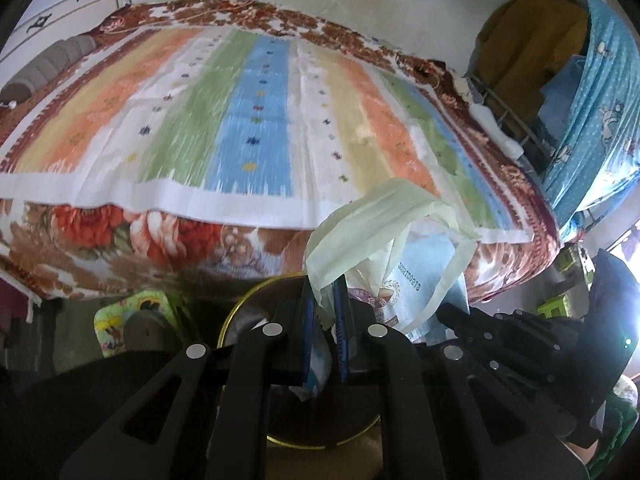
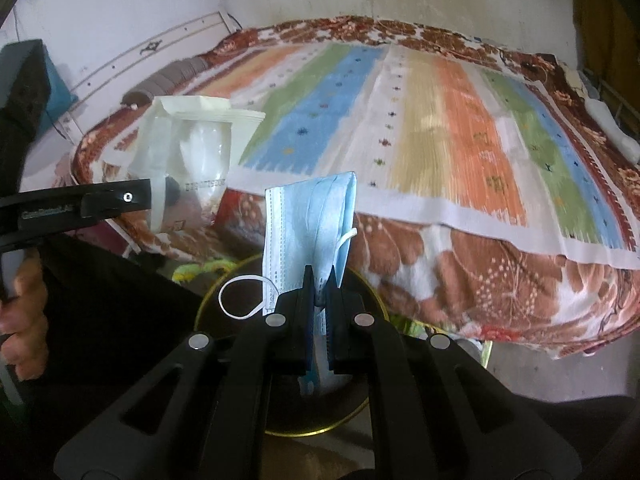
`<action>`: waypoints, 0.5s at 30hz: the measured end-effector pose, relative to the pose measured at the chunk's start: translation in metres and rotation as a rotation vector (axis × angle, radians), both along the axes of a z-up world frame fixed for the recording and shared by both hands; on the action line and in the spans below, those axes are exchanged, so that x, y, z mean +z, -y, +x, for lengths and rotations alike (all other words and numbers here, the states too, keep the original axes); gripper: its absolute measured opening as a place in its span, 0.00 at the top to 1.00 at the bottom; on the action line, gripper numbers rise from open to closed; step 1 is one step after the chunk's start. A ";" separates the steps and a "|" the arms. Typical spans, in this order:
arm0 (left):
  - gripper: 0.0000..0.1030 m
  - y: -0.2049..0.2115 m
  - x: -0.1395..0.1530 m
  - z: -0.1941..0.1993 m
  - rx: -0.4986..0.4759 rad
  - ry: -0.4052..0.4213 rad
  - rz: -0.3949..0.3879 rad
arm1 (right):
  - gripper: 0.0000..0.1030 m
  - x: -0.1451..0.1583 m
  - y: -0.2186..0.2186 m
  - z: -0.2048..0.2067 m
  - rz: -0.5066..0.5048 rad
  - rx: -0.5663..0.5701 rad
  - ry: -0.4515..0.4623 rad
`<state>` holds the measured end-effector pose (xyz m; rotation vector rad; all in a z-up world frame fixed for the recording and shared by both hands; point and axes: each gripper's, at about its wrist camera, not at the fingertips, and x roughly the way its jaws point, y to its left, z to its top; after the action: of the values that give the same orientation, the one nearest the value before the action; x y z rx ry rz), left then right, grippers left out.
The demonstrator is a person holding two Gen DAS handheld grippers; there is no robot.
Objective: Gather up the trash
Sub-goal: 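Lift the plastic bag with the left tool while the right tool carries the blue mask over the bin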
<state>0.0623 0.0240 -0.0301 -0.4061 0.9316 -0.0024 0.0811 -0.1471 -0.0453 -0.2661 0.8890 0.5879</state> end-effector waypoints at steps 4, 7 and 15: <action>0.91 0.005 -0.019 -0.004 0.014 -0.087 0.012 | 0.96 -0.018 -0.004 -0.004 -0.041 -0.014 -0.042; 0.91 0.010 -0.030 -0.005 0.012 -0.137 0.019 | 0.96 -0.032 -0.007 -0.004 -0.079 -0.022 -0.077; 0.91 0.012 -0.054 0.004 0.021 -0.219 -0.013 | 0.96 -0.068 -0.017 0.007 -0.158 -0.059 -0.163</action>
<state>0.0662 0.0124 -0.0840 -0.4338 1.1433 0.0558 0.0879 -0.1303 -0.1136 -0.3371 1.1000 0.4901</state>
